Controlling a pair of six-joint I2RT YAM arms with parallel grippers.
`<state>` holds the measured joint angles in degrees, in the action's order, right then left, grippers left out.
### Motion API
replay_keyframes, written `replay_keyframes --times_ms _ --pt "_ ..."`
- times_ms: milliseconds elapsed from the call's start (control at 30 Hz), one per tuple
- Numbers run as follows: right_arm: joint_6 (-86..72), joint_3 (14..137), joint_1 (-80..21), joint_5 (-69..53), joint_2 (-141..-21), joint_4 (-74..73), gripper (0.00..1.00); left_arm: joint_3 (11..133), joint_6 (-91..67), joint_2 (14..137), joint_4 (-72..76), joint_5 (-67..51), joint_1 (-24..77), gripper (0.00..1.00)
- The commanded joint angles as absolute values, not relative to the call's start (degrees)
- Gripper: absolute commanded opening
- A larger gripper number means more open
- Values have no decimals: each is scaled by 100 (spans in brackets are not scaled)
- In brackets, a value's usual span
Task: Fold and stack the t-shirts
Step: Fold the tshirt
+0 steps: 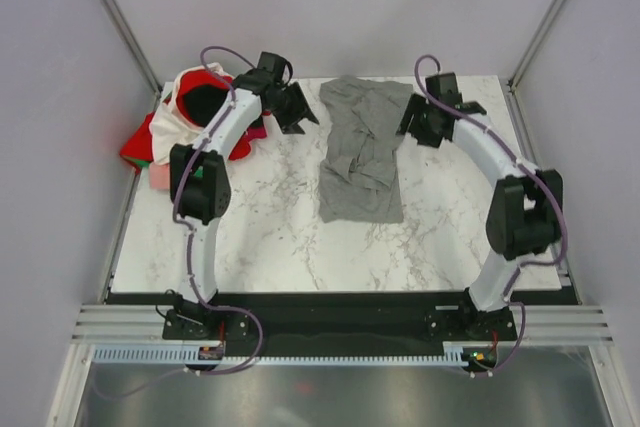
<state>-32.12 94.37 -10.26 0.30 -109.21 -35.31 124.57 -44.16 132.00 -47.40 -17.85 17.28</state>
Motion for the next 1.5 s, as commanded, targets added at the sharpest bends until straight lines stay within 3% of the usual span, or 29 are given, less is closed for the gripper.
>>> replay_keyframes --times_ms 0,133,300,600,1000,1267,1400,1467 --pt "-3112 7633 -1186 -368 -9688 -2418 69 11082 -3798 11709 -4695 -1286 2144 56" --pt "-2909 6191 -1213 -982 -9054 -1987 70 9214 -3770 10549 -3913 -1151 2609 56" --pt "-2734 6046 -1677 -1037 -8877 -1775 61 7510 -4103 9774 -2946 -1081 2970 56" --pt "-2988 6960 -2776 -467 -9878 -2004 52 7251 -4464 10318 -2144 -810 3647 52" --pt "-3252 7453 -3059 -150 -10872 -2189 50 6400 -4649 10380 -2048 -317 3674 46" --pt "-2839 8664 -3006 378 -11522 -2777 51 5951 -4711 10424 -1820 -202 3814 45" --pt "-2611 9893 -2761 614 -12197 -3154 51 5880 -4685 10371 -1819 -106 3885 44" --pt "-2462 11289 -2611 773 -12873 -3724 52 5845 -4676 10319 -1837 -123 3885 44"
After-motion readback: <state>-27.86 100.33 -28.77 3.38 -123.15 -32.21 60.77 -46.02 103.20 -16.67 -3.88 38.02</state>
